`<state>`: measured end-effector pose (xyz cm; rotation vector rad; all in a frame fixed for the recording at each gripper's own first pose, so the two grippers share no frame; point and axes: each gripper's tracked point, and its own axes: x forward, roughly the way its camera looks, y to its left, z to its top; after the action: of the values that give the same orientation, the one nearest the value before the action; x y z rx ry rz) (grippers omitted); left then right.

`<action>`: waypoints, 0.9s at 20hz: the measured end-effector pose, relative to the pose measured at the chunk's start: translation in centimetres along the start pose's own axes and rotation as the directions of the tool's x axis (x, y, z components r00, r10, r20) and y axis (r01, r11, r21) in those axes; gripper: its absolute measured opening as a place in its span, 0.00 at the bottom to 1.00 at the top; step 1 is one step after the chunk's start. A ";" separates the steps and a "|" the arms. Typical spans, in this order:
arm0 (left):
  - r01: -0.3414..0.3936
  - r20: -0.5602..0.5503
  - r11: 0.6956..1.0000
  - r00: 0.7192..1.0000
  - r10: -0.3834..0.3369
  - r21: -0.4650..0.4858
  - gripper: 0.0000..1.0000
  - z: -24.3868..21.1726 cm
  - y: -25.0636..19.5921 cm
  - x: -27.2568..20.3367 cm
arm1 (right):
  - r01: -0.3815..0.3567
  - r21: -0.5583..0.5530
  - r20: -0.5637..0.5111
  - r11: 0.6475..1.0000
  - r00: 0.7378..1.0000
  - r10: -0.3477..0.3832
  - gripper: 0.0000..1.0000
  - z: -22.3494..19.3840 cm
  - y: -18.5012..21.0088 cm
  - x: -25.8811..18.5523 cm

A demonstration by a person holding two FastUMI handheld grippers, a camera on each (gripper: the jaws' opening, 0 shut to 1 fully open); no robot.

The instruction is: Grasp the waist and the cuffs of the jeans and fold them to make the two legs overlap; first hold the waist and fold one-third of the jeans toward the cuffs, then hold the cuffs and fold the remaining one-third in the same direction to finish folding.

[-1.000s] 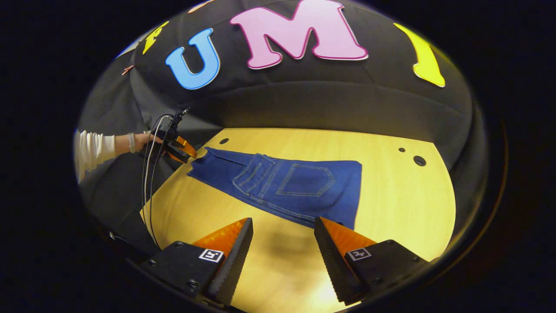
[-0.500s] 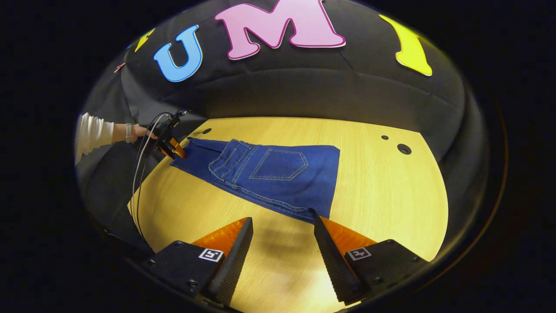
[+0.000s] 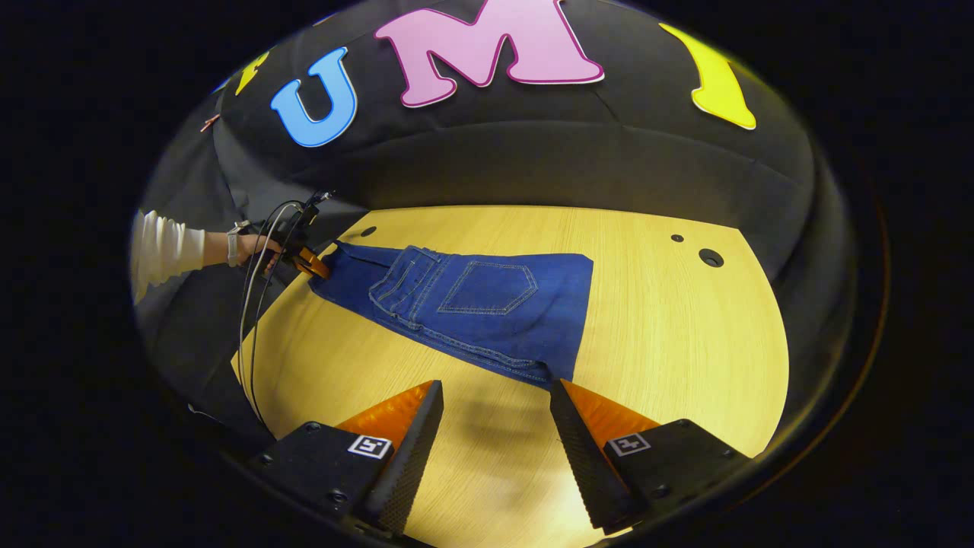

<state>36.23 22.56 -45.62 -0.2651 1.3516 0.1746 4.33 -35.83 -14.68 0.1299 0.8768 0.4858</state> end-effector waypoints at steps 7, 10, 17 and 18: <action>0.273 0.214 0.959 0.935 -0.284 0.081 0.06 3.6 -8.6 -11.3 | -0.008 0.056 0.074 0.998 0.997 0.003 0.87 2.2 -0.6 -1.7; 0.414 0.259 0.901 0.863 -0.434 0.132 0.06 3.6 -15.9 -16.9 | -0.015 0.071 0.097 0.997 0.995 0.008 0.87 2.8 -0.5 -2.4; 0.593 0.184 0.721 0.713 -0.677 0.358 0.06 -0.3 -36.1 -25.2 | -0.011 0.061 0.110 0.998 0.994 0.004 0.87 2.8 -1.7 -4.2; 0.595 0.146 0.702 0.712 -0.686 0.392 0.06 -2.0 -39.0 -24.4 | -0.013 0.061 0.111 0.998 0.994 0.006 0.87 2.9 -2.0 -4.5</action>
<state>39.98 -14.68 -18.75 -0.4142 0.9065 -0.5911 4.87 -39.39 -10.26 0.2159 0.7831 0.4557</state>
